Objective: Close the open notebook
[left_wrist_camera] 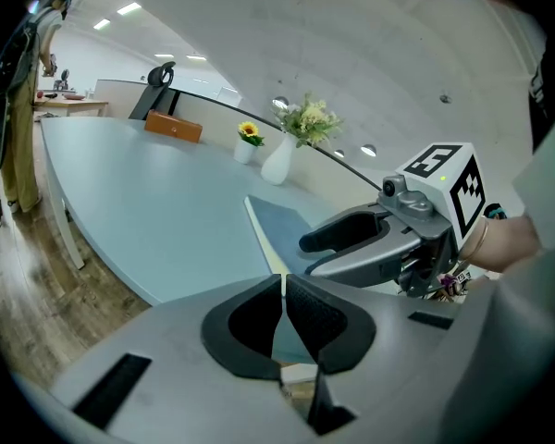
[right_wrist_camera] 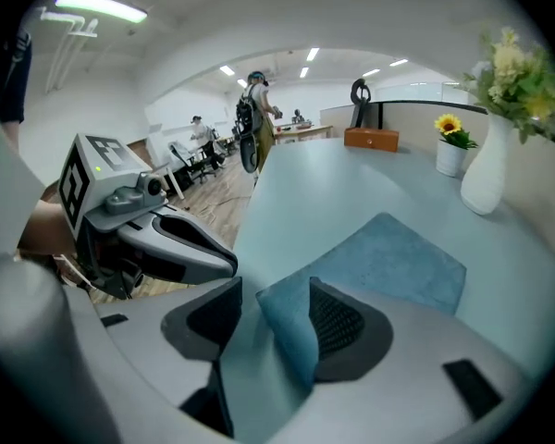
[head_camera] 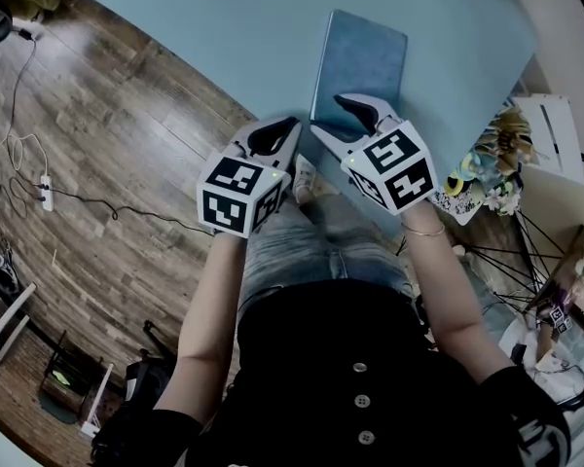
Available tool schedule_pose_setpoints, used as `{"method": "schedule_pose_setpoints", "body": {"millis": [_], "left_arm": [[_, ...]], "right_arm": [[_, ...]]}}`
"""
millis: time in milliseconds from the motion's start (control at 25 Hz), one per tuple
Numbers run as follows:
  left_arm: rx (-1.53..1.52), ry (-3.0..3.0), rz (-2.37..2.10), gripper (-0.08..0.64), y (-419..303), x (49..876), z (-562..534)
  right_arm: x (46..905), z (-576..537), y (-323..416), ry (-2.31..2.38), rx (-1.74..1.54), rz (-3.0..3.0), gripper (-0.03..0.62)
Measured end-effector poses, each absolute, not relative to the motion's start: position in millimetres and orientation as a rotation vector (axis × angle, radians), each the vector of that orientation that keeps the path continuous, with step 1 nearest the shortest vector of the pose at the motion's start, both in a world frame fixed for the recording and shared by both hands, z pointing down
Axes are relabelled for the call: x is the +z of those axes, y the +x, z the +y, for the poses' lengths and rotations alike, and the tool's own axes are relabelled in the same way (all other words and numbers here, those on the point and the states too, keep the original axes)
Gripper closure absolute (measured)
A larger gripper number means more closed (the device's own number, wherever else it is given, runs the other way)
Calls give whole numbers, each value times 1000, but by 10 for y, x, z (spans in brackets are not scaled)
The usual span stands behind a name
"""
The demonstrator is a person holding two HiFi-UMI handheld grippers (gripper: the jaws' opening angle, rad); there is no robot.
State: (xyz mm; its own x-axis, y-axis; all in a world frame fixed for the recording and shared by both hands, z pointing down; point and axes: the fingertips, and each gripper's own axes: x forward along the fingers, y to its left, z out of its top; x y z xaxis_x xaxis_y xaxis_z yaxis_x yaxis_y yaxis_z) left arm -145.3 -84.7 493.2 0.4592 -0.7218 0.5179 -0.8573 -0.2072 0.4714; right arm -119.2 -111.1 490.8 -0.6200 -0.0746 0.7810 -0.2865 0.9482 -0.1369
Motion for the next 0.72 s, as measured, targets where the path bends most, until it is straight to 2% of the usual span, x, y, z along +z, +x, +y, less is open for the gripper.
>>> {"method": "schedule_pose_setpoints", "body": {"millis": [240,480,720], "left_arm": [[229,2033,-1310,535,-1442,4787,-930],[248,2074,-1316,535,-1373,4630,-1039],[279,2139,-1319,536,-1284,4436,-1140]], "right_arm": [[4735,-1228,-1104,365,371,-2311,371],[4639,-1261,-909,416,437,-2344,334],[4478,-1342,-812,466,506,-2403,357]]}}
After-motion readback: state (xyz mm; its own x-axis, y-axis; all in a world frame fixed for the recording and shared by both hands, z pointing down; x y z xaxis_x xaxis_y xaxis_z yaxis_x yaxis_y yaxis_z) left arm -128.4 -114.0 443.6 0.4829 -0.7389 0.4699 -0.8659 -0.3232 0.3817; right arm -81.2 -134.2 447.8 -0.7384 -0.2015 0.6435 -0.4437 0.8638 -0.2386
